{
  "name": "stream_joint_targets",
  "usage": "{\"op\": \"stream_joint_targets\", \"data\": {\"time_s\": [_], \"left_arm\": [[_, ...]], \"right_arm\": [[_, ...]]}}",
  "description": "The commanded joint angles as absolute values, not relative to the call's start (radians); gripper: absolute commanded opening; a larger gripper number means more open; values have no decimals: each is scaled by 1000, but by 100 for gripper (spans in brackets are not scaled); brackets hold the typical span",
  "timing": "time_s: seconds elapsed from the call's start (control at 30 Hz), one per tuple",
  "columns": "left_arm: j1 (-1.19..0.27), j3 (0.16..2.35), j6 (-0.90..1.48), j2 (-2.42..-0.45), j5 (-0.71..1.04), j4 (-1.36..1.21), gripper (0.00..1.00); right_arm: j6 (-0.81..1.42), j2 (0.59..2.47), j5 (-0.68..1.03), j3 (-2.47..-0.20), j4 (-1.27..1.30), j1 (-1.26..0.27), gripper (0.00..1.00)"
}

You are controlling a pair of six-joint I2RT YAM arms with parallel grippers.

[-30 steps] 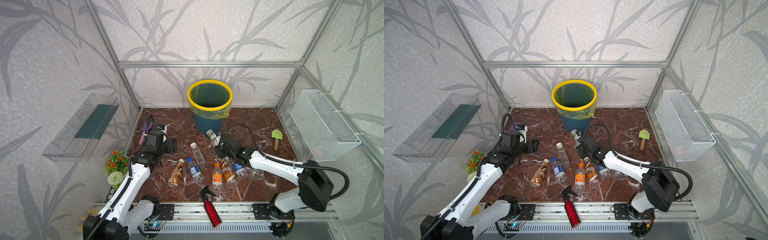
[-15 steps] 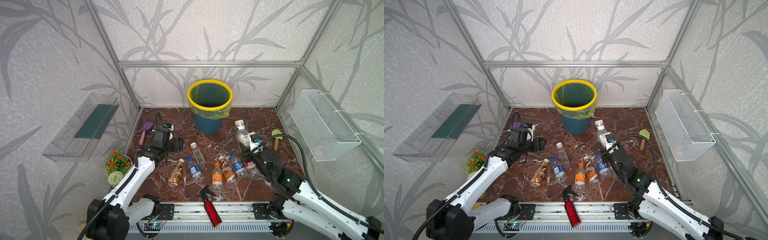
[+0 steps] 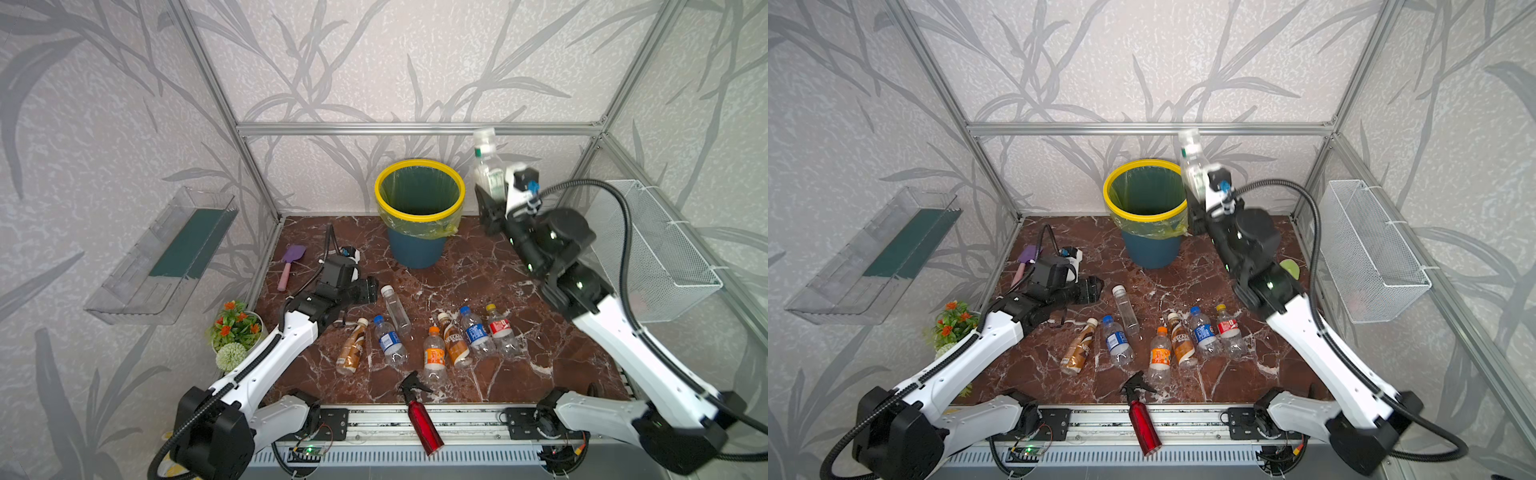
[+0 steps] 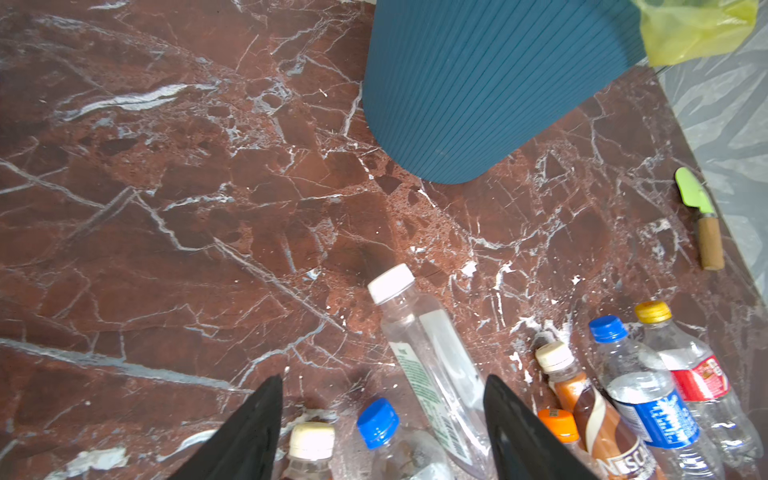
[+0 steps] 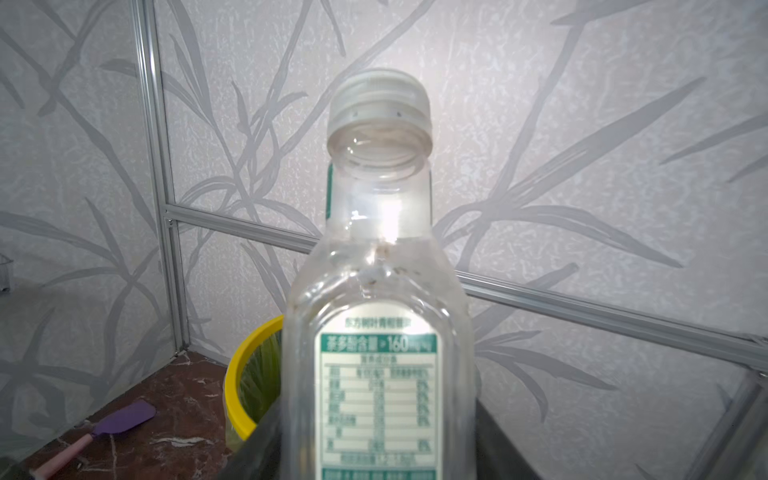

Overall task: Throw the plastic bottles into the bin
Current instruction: 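Carry the green-labelled bottle over the bin and open the right gripper, then grasp the brown coffee bottle with the left gripper while the right arm withdraws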

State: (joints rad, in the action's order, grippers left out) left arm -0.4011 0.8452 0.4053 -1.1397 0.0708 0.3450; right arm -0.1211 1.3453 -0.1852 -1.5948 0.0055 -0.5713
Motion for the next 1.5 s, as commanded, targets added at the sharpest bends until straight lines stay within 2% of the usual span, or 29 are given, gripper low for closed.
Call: {"op": "stream_joint_targets", "data": {"time_s": [0.0, 0.07, 0.17, 0.2, 0.47, 0.67, 0.9, 1.0, 1.47], "left_arm": [[-417, 836, 463, -1113, 26, 335, 75], [-422, 816, 464, -1085, 5, 355, 76], [-422, 785, 465, -1050, -56, 387, 79], [-420, 780, 479, -1044, -78, 400, 80], [-416, 770, 538, -1022, -88, 505, 85], [-417, 694, 643, -950, -92, 593, 85], [-417, 571, 775, -838, -80, 608, 84], [-418, 538, 767, -813, -5, 573, 84], [-441, 473, 794, -871, 71, 600, 81]], "right_arm": [[-58, 1609, 7, -1956, -375, -529, 86], [-59, 1627, -33, -1975, -445, -515, 99], [37, 1456, 31, -1630, -134, -446, 99], [64, 1419, 63, -1574, -102, -421, 99], [79, 1208, 11, -1241, -155, -378, 99], [172, 1158, 33, -1006, -156, -322, 99], [227, 1171, 66, -895, -106, -318, 100], [234, 1181, 78, -881, -93, -318, 100], [245, 1197, 74, -815, -31, -314, 100]]}}
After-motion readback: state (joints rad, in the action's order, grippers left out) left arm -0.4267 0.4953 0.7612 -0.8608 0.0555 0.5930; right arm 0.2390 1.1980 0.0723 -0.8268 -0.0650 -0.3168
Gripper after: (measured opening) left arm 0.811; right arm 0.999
